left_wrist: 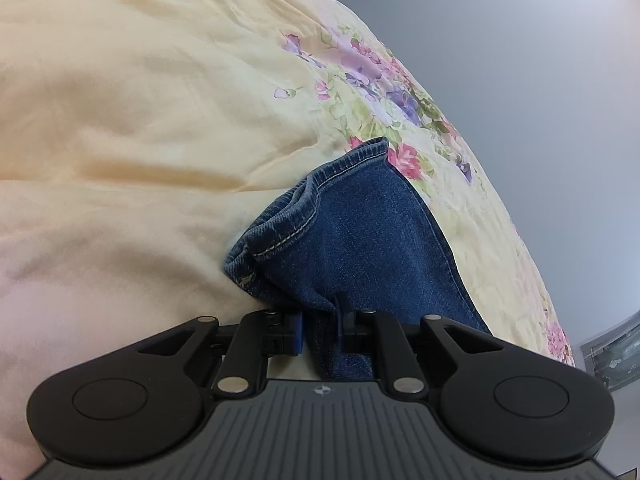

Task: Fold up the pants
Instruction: 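Lift the leg hem upward with the left gripper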

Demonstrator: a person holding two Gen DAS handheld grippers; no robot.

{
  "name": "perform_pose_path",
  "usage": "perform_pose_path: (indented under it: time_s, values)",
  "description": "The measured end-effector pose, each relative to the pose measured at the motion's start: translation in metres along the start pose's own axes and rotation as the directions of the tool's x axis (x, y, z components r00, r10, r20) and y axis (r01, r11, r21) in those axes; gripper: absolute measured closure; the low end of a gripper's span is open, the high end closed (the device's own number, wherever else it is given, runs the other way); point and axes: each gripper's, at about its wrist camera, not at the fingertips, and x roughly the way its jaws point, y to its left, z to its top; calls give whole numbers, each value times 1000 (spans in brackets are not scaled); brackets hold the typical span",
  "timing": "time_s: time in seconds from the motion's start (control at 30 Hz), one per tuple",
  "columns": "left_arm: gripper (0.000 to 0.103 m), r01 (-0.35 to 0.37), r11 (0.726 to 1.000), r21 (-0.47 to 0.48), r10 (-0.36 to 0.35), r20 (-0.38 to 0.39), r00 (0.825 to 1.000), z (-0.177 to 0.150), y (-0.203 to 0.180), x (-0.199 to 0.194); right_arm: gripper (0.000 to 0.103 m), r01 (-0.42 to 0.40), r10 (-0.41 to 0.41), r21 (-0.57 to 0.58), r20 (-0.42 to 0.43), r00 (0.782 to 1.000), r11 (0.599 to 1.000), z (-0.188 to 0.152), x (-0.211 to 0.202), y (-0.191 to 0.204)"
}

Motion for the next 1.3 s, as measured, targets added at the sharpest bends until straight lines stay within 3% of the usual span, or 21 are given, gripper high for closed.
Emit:
perform_pose_path:
  time_s: [0.5, 0.7, 0.93, 1.07, 1.13, 1.17, 1.3]
  values:
    - [90, -21, 1000, 18, 21, 14, 1000, -1, -7, -5, 103, -3, 3, -1, -27, 1000, 1000, -6, -4, 0]
    - [96, -47, 992, 118, 40, 60, 997, -1, -33, -21, 103, 4, -4, 2, -42, 999, 1000, -4, 0, 0]
    - [96, -35, 970, 239, 3, 133, 991, -4, -77, -49, 103, -29, 32, 56, -58, 998, 998, 1, 2, -10]
    - [97, -26, 931, 363, -36, 161, 986, -13, -118, -69, 99, -54, 57, 68, -43, 997, 996, 4, -7, -15]
    - [97, -24, 906, 423, -53, 169, 984, -19, -141, -77, 84, -51, 53, 66, -28, 998, 996, 7, -15, -18]
    - [97, -28, 888, 458, -59, 176, 983, -24, -152, -81, 83, -45, 47, 63, -21, 999, 997, 9, -17, -20]
    - [97, -39, 754, 656, -103, 176, 979, -58, -215, -91, 82, -64, 64, 87, 3, 998, 994, 13, -35, -32]
